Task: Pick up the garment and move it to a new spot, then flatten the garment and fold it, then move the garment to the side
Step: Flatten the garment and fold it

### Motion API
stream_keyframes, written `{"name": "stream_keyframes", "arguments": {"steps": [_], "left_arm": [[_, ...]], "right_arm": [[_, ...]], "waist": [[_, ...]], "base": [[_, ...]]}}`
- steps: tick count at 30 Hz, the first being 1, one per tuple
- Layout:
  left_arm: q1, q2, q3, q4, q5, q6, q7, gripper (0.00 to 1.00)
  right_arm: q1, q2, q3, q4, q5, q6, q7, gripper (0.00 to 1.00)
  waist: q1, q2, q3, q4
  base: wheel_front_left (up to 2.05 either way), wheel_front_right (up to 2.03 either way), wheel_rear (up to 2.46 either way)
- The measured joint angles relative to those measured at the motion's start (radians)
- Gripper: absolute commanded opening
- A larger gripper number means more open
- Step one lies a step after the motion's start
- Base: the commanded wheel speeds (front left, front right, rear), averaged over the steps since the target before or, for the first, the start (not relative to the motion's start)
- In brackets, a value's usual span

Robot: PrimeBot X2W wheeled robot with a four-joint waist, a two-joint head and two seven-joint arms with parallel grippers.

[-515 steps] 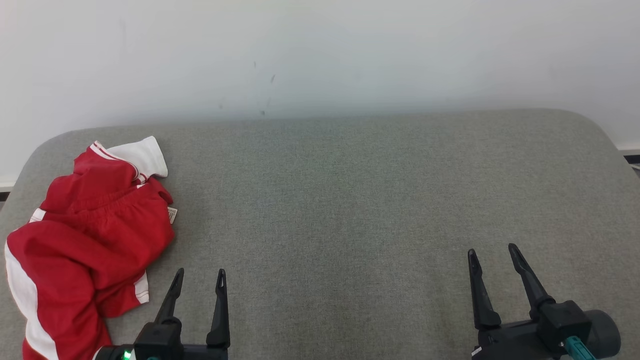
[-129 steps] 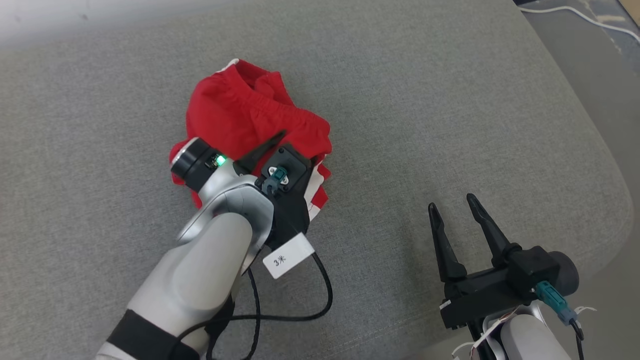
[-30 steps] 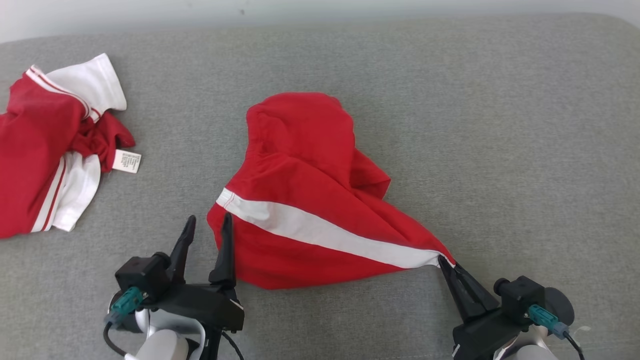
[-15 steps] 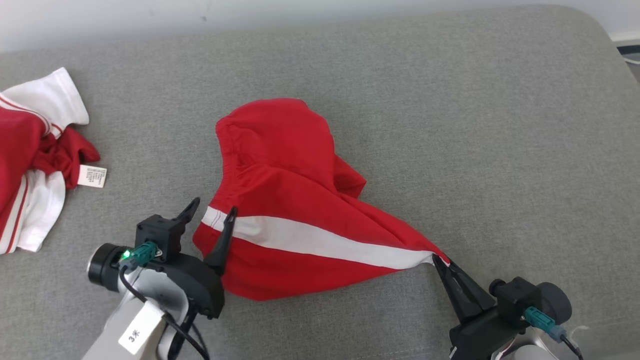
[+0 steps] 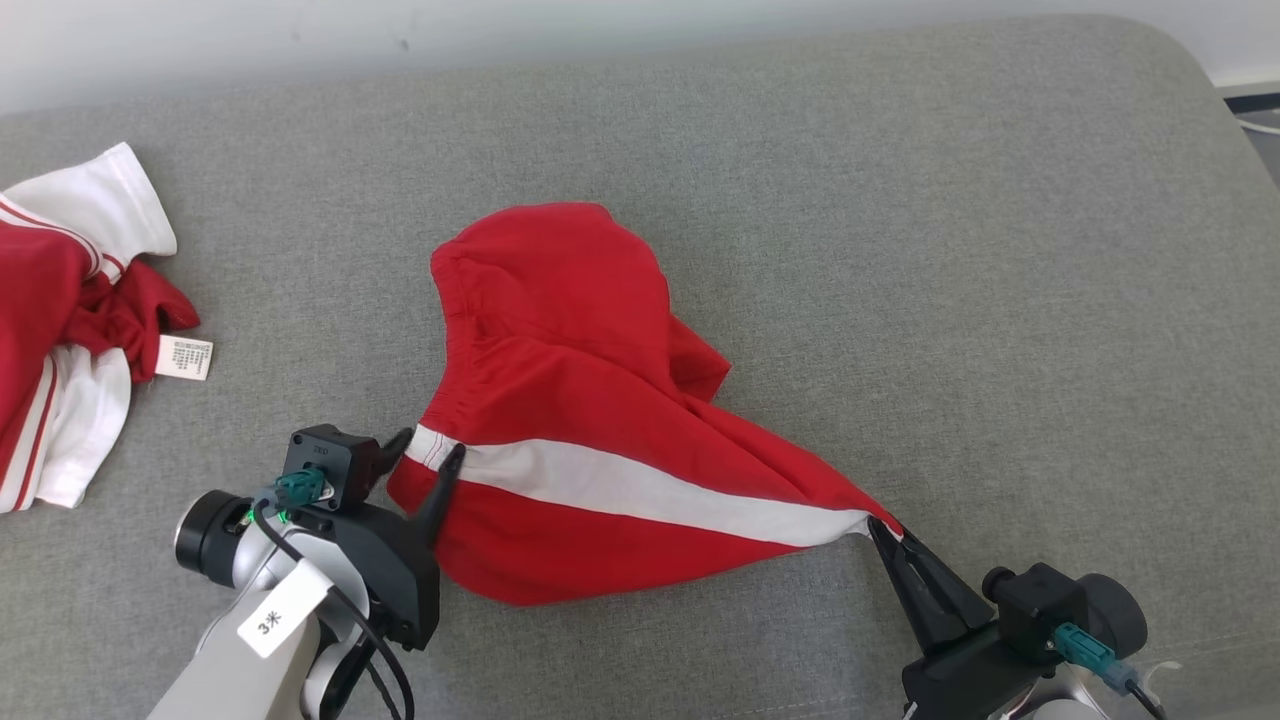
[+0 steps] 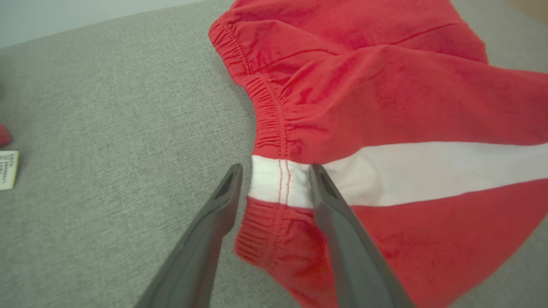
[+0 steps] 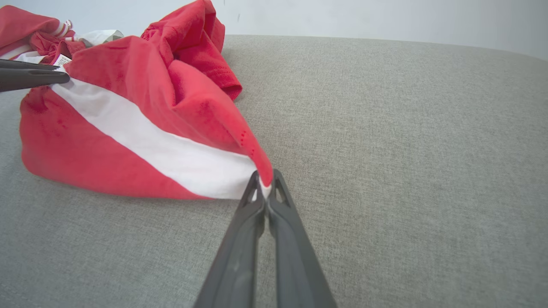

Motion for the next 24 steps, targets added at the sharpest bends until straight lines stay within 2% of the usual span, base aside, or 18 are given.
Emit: {"name": "stream_keyframes", "arguments": {"steps": [4, 5, 16, 20, 24], "left_arm": [[0.000, -0.001, -0.003, -0.004, -0.010, -0.008, 0.025, 0.04], [0.000, -0.002, -0.004, -0.005, -0.015, -0.009, 0.032, 0.00], [0.000, -0.002, 0.012, -0.035, -0.055, -0.016, 0.061, 0.00], [0.004, -0.008, 0.067, -0.083, -0.092, -0.015, 0.022, 0.00], [0.046, -0.034, 0.146, -0.171, -0.202, -0.016, -0.037, 0.00]], "right_arm": [[0.001, 0.000, 0.000, -0.002, 0.000, 0.000, 0.000, 0.00], [0.002, 0.000, 0.001, -0.003, -0.001, 0.000, 0.000, 0.00], [0.005, 0.000, -0.004, -0.018, -0.006, 0.000, 0.000, 0.00], [0.009, 0.000, -0.029, -0.036, -0.002, 0.000, 0.000, 0.00], [0.004, -0.013, -0.088, -0.096, 0.017, -0.001, 0.000, 0.00]], "waist": [[0.0000, 0.0000, -0.005, 0.003], [0.0000, 0.0000, -0.006, 0.004], [0.0000, 0.0000, -0.011, 0.002], [0.0000, 0.0000, -0.014, 0.001], [-0.0001, 0.0000, -0.024, -0.004]], "base": [[0.00, 0.00, 0.00], [0.00, 0.00, 0.00], [0.00, 0.00, 0.00], [0.00, 0.00, 0.00], [0.00, 0.00, 0.00]]}}
